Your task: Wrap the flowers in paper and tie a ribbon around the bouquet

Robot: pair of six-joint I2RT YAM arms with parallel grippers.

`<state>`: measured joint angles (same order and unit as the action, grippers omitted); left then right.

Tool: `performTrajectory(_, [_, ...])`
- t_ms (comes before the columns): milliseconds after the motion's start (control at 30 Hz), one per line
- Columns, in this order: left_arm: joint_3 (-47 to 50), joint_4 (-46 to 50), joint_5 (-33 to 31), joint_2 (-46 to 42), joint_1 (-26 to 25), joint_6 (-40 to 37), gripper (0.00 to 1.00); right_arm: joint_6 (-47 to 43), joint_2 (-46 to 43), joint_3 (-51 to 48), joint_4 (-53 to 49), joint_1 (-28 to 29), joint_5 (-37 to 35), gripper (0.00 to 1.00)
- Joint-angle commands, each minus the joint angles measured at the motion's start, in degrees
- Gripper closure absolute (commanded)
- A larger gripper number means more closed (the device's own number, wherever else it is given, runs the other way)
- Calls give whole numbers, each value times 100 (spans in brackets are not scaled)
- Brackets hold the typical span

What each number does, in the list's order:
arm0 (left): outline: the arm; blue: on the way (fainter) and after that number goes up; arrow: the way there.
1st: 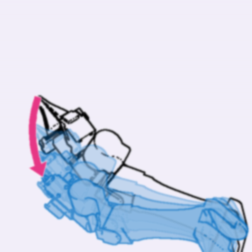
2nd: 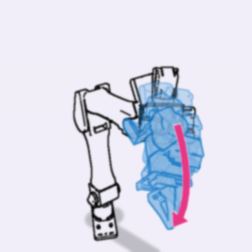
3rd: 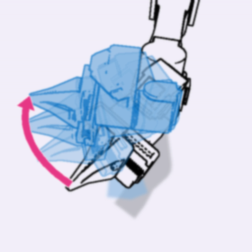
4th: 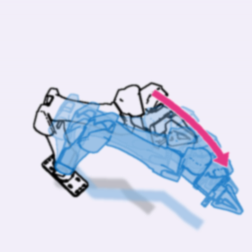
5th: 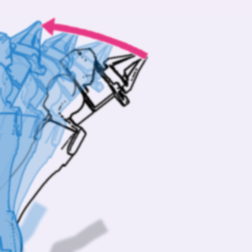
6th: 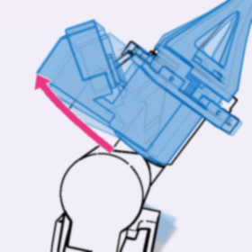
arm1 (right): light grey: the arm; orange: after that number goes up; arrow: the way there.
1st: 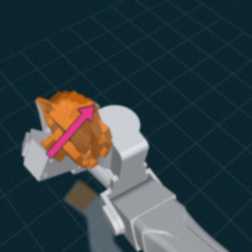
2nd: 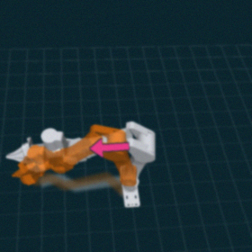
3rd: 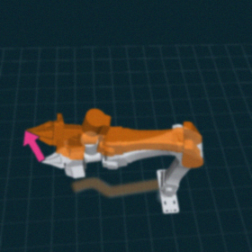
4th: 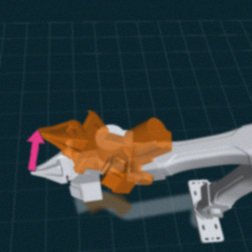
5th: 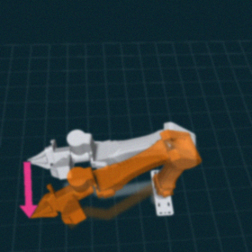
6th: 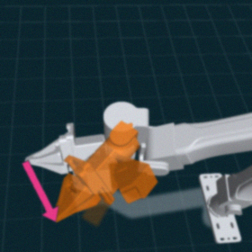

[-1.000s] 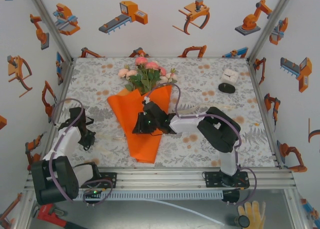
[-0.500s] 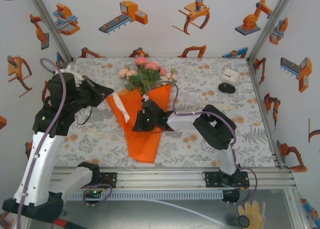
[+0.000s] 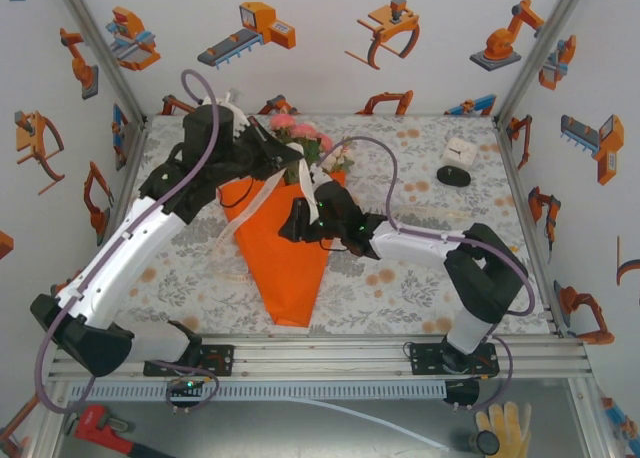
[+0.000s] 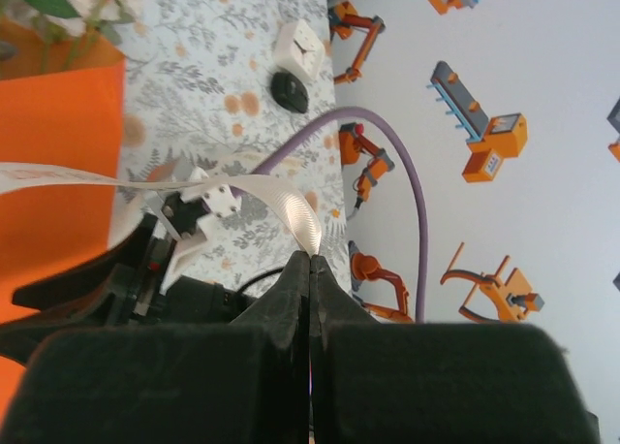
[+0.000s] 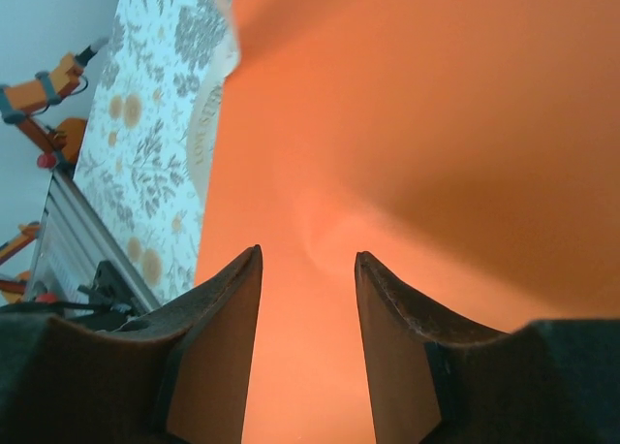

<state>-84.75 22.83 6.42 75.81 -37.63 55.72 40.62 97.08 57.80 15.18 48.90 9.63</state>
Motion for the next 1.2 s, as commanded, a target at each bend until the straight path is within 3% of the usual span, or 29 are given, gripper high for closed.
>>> performTrajectory(0, [0,-746,-176,218,-291,341,100,-172,20,-334,477,-103,240,57])
performTrajectory(167, [249,-1012,-110,664,-401,604,100,-131,-485,-1148,1457,-254,656,49])
performTrajectory(267, [306,-1086,-56,818,-479,674,100,217,-718,-1662,2461,-555,740,41])
performTrajectory(400, [399,-1223,-118,1025,-649,825,100,683,-994,-2207,3498,-1082,823,39])
performTrajectory(600, [315,-1505,13,1574,-915,904,100,780,-1708,-2922,3599,-2012,903,38])
performTrajectory(700, [93,-1270,-217,1868,-1063,259,100,1263,-2267,-3295,2814,-2970,966,41])
performTrajectory(733, [95,-1268,-342,1917,-1124,38,100,1345,-2440,-3221,1950,-3241,877,41])
performTrajectory(800, [153,-1355,-342,2026,-1196,-217,100,584,-2614,-2642,-250,-3498,532,41])
performTrajectory(867, [203,-1540,-118,2171,-1236,-269,100,13,-2443,-2133,-1587,-3596,-132,41])
performTrajectory(1000, [198,-1964,255,2430,-1380,-496,100,-68,-1639,-1418,-2653,-4157,-470,40])
performTrajectory(1167, [-56,-1911,413,2674,-1622,-948,100,-359,-810,-781,-2425,-4502,-145,36])
